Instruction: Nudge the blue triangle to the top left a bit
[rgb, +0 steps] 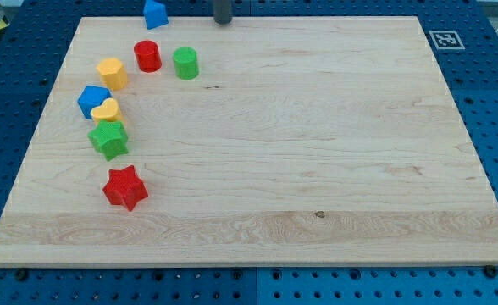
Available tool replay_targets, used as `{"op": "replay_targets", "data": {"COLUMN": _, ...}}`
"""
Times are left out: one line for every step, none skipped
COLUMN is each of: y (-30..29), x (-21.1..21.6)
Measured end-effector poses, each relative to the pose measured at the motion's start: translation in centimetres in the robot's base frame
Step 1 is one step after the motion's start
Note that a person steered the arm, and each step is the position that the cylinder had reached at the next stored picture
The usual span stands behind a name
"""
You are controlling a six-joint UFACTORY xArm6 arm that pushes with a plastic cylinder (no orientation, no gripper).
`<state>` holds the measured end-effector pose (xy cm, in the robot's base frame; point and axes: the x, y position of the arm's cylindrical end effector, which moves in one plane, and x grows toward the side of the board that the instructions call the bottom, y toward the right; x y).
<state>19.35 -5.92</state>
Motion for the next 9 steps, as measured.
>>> {"op": "replay_targets", "data": {"y": -1.6, "x": -0.1}}
{"op": "replay_targets", "data": {"y": -2.3, "x": -0.2}}
{"op": "replay_targets", "data": {"y": -3.4, "x": -0.1}}
{"op": "replay_targets", "data": {"y": -3.9, "x": -0.2}}
{"op": "replay_targets", "data": {"y": -4.2, "x": -0.1}}
{"op": "replay_targets", "data": {"y": -4.6, "x": -0.1}}
{"op": "replay_targets", "data": {"y": -5.4, "x": -0.2}}
{"op": "replay_targets", "data": {"y": -6.1, "x": -0.2}}
{"op": "replay_targets", "data": {"y": -6.1, "x": 0.0}}
